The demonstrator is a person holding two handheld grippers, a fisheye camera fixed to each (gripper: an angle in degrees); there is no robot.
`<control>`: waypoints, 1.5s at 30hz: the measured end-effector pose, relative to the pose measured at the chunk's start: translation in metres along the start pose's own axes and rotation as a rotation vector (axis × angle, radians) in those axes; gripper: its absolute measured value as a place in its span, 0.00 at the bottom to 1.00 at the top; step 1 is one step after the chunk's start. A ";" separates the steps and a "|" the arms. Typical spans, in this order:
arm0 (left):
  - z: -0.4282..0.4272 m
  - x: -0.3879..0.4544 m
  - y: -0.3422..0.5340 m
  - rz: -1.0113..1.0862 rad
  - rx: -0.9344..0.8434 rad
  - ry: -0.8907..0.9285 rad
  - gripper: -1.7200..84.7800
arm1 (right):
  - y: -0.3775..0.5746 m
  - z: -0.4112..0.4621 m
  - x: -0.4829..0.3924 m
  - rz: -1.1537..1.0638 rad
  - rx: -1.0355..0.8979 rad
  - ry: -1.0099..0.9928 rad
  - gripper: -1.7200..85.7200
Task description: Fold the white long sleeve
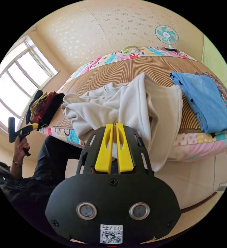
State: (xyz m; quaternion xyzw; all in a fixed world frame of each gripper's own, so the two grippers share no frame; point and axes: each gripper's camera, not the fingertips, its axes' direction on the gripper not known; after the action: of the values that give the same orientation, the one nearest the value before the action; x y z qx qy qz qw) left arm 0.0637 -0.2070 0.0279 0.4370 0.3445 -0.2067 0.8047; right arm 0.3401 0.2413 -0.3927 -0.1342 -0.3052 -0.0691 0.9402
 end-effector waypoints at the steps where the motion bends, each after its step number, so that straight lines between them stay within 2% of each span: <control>1: 0.006 -0.002 -0.026 0.038 -0.007 -0.003 0.05 | 0.010 -0.002 -0.001 0.004 -0.004 -0.042 0.06; 3: 0.020 -0.005 -0.072 0.084 -0.050 -0.018 0.08 | 0.041 -0.014 -0.002 -0.011 -0.030 -0.243 0.06; 5: 0.038 -0.005 -0.116 0.128 -0.088 -0.049 0.10 | 0.052 -0.029 -0.005 -0.063 -0.038 -0.304 0.06; 10: 0.123 -0.019 -0.213 0.220 -0.264 -0.222 0.11 | 0.020 -0.094 -0.010 -0.221 0.070 -0.259 0.08; 13: 0.178 -0.039 -0.231 0.202 -0.423 -0.329 0.12 | -0.051 -0.109 -0.002 -0.245 0.118 -0.109 0.11; 16: 0.215 -0.056 -0.221 0.165 -0.553 -0.327 0.13 | -0.146 -0.084 0.009 -0.210 0.068 0.068 0.13; 19: 0.202 -0.047 -0.200 0.194 -0.467 -0.346 0.12 | -0.232 -0.019 0.019 -0.210 -0.093 0.222 0.14; 23: 0.183 -0.038 -0.169 0.198 -0.436 -0.348 0.06 | -0.273 0.105 0.048 -0.125 -0.581 0.486 0.13; 26: 0.151 -0.037 -0.144 0.125 -0.394 -0.338 0.03 | -0.259 0.084 0.015 -0.138 -0.514 0.500 0.07; 28: 0.100 -0.036 -0.120 0.083 -0.234 -0.220 0.02 | -0.241 0.054 -0.019 -0.162 -0.417 0.589 0.06; 31: 0.006 -0.037 -0.091 -0.044 0.054 0.039 0.02 | -0.207 -0.047 -0.089 -0.122 -0.076 0.655 0.05; 33: -0.052 -0.028 -0.075 -0.067 0.212 0.123 0.02 | -0.173 -0.142 -0.145 -0.054 0.239 0.635 0.04; 34: -0.092 -0.014 -0.066 -0.032 0.316 0.137 0.02 | -0.162 -0.165 -0.158 -0.040 0.334 0.622 0.04; 36: -0.157 0.015 -0.052 0.082 0.503 0.132 0.02 | -0.117 -0.254 -0.213 -0.036 0.723 0.581 0.04; 39: -0.262 0.064 -0.028 0.233 0.748 0.185 0.02 | -0.071 -0.346 -0.281 -0.077 1.058 0.515 0.04; 42: -0.333 0.102 -0.009 0.331 0.882 0.170 0.02 | -0.050 -0.398 -0.325 -0.094 1.237 0.498 0.05; 44: -0.359 0.107 -0.004 0.296 0.919 0.200 0.02 | -0.057 -0.415 -0.333 -0.048 1.221 0.448 0.05; 45: -0.374 0.106 0.002 0.262 0.952 0.284 0.02 | -0.061 -0.425 -0.336 -0.044 1.198 0.384 0.05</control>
State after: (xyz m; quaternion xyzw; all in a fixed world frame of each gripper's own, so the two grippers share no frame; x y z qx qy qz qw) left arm -0.0032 0.1071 -0.1909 0.8182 0.2605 -0.1767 0.4811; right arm 0.2927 0.0743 -0.9097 0.4367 -0.1193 0.0717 0.8888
